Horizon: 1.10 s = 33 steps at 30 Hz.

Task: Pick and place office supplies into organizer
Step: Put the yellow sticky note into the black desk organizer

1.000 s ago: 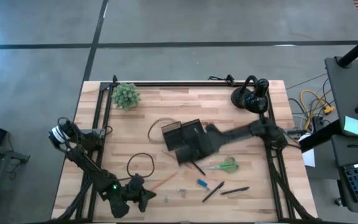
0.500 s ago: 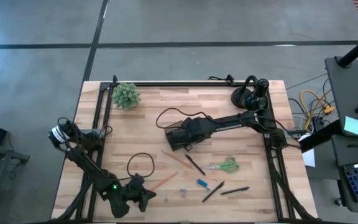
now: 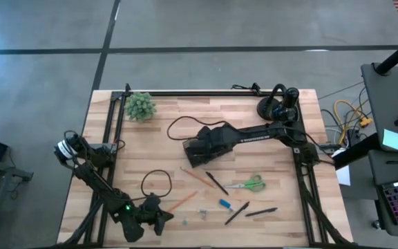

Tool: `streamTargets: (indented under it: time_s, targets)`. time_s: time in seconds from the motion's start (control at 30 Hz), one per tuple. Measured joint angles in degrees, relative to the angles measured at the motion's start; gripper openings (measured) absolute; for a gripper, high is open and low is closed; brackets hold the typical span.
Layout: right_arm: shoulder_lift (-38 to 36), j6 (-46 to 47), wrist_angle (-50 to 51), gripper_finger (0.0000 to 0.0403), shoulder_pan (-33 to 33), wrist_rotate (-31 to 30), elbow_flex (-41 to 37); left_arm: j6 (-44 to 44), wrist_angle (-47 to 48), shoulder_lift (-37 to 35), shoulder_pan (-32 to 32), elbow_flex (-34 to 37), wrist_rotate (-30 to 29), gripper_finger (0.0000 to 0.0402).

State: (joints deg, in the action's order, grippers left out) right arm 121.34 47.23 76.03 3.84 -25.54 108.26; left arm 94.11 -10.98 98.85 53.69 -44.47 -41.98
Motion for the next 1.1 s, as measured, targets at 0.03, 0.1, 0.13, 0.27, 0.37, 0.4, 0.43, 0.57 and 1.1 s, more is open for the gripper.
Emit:
streamTargets:
  time_s: [0.03, 0.1, 0.13, 0.27, 0.37, 0.4, 0.43, 0.57, 1.1]
  targets:
    - [0.28, -0.58, 0.1, 0.0024, -0.25, 0.03, -0.58, 0.0, 0.0, 0.0, 0.0, 0.0, 0.0, 0.0]
    - [0.6, -1.59, -0.09, 0.0024, -0.57, 0.12, -1.99, 0.0, -0.02, 0.0, 0.0, 0.0, 0.02, 0.0]
    - [0.64, -2.11, -0.22, 0.0024, -0.57, 0.37, -2.85, 0.02, 0.0, 0.0, 0.0, 0.0, 0.0, 0.0]
    - [0.88, -2.74, -0.53, 0.0024, -0.71, 0.5, -5.75, 0.02, -0.02, 0.0, 0.0, 0.0, 0.01, 0.0]
    - [0.9, -3.3, -2.01, 0.0025, -0.77, 0.43, -6.95, 0.02, -0.02, 0.0, 0.0, 0.0, 0.02, 0.0]
    - [0.9, -3.85, -2.84, 0.0027, -0.81, 0.15, -7.18, 0.03, -0.02, 0.0, 0.0, 0.0, 0.02, 0.0]
    - [0.9, -4.65, -3.72, 0.0031, -0.79, -0.38, -7.33, 0.04, -0.02, 0.0, 0.0, 0.0, 0.01, 0.0]
    - [0.88, -6.35, -6.9, 0.006, -0.75, -2.38, -7.89, 0.09, -0.02, 0.0, 0.0, 0.0, 0.0, 0.0]
    - [0.9, -7.13, -12.66, 0.0118, -0.48, 5.53, -13.24, 3.06, -0.07, -0.03, 0.0, -0.13, 0.37, 0.0]
